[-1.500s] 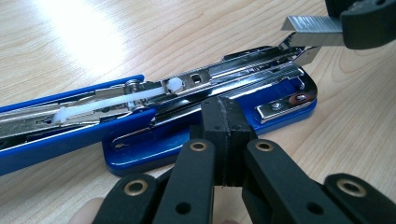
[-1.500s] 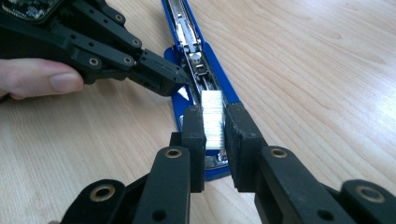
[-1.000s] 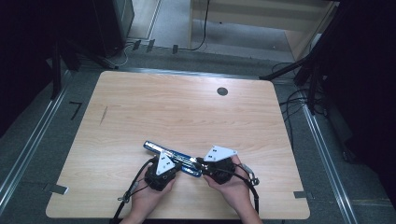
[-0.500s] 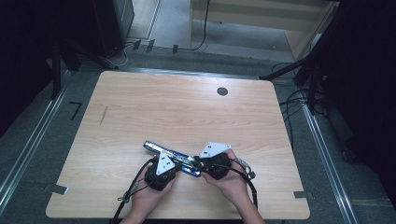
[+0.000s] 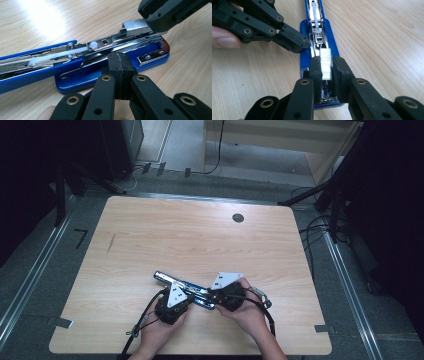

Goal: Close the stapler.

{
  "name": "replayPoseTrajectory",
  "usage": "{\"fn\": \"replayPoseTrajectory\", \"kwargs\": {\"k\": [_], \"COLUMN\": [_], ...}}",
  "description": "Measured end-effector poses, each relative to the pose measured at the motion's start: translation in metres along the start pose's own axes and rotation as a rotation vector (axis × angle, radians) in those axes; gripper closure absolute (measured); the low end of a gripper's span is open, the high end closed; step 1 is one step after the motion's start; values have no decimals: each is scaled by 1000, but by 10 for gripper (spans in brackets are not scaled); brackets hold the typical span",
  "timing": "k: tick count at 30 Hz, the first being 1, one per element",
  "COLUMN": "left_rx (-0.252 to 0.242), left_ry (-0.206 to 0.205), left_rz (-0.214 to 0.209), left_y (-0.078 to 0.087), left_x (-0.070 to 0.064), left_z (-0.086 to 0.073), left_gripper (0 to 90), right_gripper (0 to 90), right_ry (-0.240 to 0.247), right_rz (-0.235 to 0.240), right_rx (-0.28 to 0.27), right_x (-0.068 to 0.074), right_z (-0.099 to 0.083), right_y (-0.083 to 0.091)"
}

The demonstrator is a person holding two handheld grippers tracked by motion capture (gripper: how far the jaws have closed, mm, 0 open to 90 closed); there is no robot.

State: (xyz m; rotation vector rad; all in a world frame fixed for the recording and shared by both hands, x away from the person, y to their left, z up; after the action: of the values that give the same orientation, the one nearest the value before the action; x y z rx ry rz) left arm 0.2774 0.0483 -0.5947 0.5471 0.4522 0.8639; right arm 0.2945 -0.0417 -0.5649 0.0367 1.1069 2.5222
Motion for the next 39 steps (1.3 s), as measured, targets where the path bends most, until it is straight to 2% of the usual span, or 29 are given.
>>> {"fn": "replayPoseTrajectory", "kwargs": {"k": [7,39], "left_rx": [-2,-3], "left_ry": [3,4], "left_rz": [-1,-1], "left_y": [0,0], "left_x": [0,0], "left_z": [0,0], "left_gripper": [900,900], "right_gripper": [799,798], "right_ry": [17,39], "right_rz": [31,67], "right_rx": [24,55], "right_x": [0,-3], "right_z": [0,0], "right_y": [-3,-4]}}
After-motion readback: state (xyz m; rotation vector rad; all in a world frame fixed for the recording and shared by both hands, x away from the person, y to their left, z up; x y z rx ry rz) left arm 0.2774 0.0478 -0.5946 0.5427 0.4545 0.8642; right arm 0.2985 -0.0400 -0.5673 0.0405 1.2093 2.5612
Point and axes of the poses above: each handheld gripper's, and its own axes: y roughly backward along the jaws, z roughly out of its top, x roughly to its left, the point moved 10 cm from there along -y, roughly forward along the jaws, and after that the axes turned 10 degrees about y, right-handed, at the moved point
